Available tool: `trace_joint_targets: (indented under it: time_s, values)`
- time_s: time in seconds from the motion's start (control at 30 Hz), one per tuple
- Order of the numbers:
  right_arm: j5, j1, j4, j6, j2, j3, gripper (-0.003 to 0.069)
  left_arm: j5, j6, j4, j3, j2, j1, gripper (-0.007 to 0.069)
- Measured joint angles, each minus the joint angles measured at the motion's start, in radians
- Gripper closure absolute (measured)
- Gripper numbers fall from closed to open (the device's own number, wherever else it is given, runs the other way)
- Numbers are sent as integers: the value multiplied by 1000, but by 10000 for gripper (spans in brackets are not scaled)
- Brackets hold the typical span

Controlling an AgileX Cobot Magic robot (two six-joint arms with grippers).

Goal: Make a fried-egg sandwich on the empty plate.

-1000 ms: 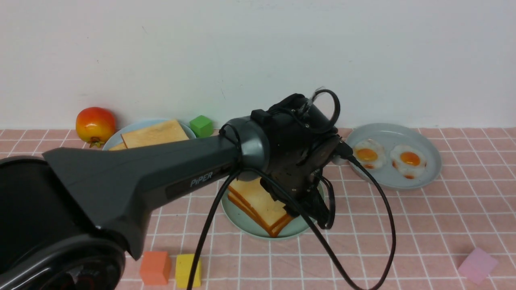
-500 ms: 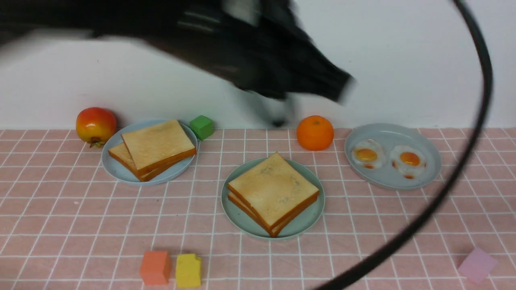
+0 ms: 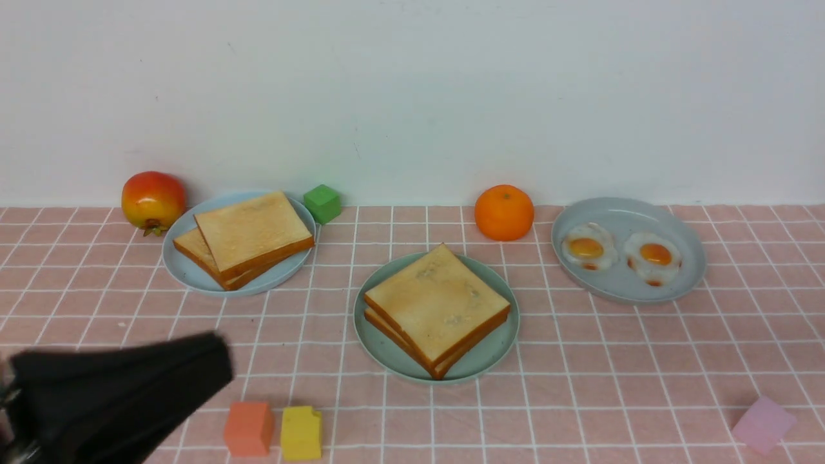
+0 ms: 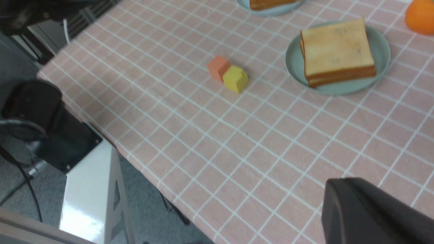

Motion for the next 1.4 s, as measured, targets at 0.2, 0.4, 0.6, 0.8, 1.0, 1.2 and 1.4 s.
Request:
trace_joint_targets:
  time_s: [0.2,0.4,0.6,0.8,1.0,1.2,1.4]
  values:
    - [0,0,5,23,0,44,664,-60,0,0,75,-118,0,638]
    - [0,0,16,27,0,49,664,-21,0,-1,83,-100,0,638]
    - [0,0,17,27,0,50,660,33,0,-1,83,-76,0,638]
    - [0,-57,33,28,0,52,659,47,0,-1,83,-76,0,638]
    - [-7,-372,13,-15,-33,80,657,49,0,-1,84,-76,0,636]
    - [-439,-782,29,-232,-230,487,657,49,-1,-1,84,-76,0,631]
    - [-868,-889,73,-285,-418,1014,657,50,-1,-1,84,-73,0,624]
